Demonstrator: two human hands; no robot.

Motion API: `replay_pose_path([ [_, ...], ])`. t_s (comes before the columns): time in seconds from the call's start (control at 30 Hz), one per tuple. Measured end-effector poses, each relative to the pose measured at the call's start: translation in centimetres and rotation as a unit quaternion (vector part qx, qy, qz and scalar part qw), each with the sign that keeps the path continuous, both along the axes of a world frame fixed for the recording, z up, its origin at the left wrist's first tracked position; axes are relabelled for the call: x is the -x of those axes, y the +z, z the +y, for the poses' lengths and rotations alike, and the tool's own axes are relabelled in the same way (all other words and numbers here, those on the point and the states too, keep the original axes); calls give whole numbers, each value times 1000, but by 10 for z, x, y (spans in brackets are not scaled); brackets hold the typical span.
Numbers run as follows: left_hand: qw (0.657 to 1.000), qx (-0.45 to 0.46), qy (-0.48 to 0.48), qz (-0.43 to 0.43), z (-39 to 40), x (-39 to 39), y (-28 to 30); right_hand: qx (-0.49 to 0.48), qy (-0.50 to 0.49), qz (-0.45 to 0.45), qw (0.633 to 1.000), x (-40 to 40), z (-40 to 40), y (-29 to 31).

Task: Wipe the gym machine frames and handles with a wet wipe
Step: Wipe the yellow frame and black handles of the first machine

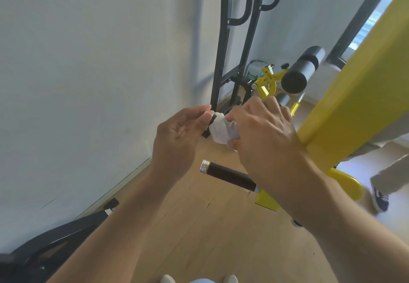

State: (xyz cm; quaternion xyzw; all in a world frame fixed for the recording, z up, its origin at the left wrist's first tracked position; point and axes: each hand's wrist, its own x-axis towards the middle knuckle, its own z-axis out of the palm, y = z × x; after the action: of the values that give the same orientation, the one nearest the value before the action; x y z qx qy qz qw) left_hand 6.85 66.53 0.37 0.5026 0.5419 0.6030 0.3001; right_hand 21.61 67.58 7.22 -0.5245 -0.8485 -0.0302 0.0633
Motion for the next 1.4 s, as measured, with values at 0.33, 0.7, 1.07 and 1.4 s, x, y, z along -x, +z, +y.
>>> replay_pose_path([
  [0.33, 1000, 4, -4, -7, -4, 4, 0, 73, 52, 135, 987, 8, -13, -14],
  [0.7, 999, 42, -32, 4, -3, 14, 7, 82, -19, -7, 996, 0, -1, 4],
  [1.07, 999, 43, -22, 15, -2, 14, 10, -9, 0, -66, 998, 10, -17, -5],
  [1.4, 997, 20, -15, 76, -7, 10, 12, -79, -7, -126, 989, 12, -11, -22],
])
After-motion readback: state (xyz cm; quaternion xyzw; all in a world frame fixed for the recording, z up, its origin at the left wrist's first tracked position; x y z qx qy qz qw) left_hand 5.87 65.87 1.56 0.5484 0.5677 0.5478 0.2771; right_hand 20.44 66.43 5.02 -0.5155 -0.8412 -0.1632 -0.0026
